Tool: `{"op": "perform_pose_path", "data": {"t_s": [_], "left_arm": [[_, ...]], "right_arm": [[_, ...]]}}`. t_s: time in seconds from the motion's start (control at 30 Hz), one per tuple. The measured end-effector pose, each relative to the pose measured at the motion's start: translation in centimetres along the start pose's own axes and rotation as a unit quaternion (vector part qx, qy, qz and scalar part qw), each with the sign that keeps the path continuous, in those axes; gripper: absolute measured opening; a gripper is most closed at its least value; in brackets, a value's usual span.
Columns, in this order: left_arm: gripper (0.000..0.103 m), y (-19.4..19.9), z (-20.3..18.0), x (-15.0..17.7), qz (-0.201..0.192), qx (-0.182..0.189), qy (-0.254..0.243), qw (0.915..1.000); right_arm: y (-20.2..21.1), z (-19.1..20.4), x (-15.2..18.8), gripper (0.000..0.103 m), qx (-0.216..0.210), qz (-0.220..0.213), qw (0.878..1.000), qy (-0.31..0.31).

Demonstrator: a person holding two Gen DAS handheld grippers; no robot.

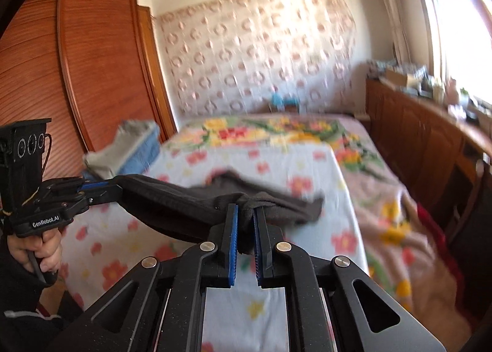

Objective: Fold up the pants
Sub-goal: 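Lift the shorts with both tools and swing them over the bed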

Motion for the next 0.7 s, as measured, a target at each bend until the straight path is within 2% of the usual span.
{"op": "perform_pose_path", "data": {"t_s": [0.2, 0.33, 0.5, 0.63, 0.7], "left_arm": [[0.012, 4.9, 1.0, -3.4, -0.05, -0.012, 0.0, 0.9987], [0.012, 5.2, 2.9, -4.3, -0.058, -0.035, 0.005, 0.9977], [0.012, 3.0, 6.5, -6.0, -0.049, -0.052, 0.022, 0.9972], [0.012, 1.9, 10.3, -9.0, -0.055, -0.087, 0.03, 0.9942], [0.012, 2.4, 11.8, -11.2, -0.075, -0.104, 0.032, 0.9912]], "right_arm": [[3.5, 3.3, -3.9, 0.009, -0.011, -0.049, 0.998, 0.039], [4.2, 5.2, -5.5, 0.009, -0.023, -0.061, 0.996, 0.056], [0.8, 5.4, -7.8, 0.009, -0.031, -0.045, 0.996, 0.068], [-3.1, 4.1, -12.6, 0.009, -0.009, -0.045, 0.996, 0.077], [-4.1, 3.6, -15.4, 0.009, -0.001, -0.059, 0.996, 0.074]]}}
Point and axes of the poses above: each gripper's, at about its wrist camera, not at the fingertips, and y roughly against the way its jaws point, z to its left, x to its underside, the point moved 4 cm from there along -y, roughly the way its jaws point, and after that the axes turned 11 degrees about z, right-handed, at the moved point
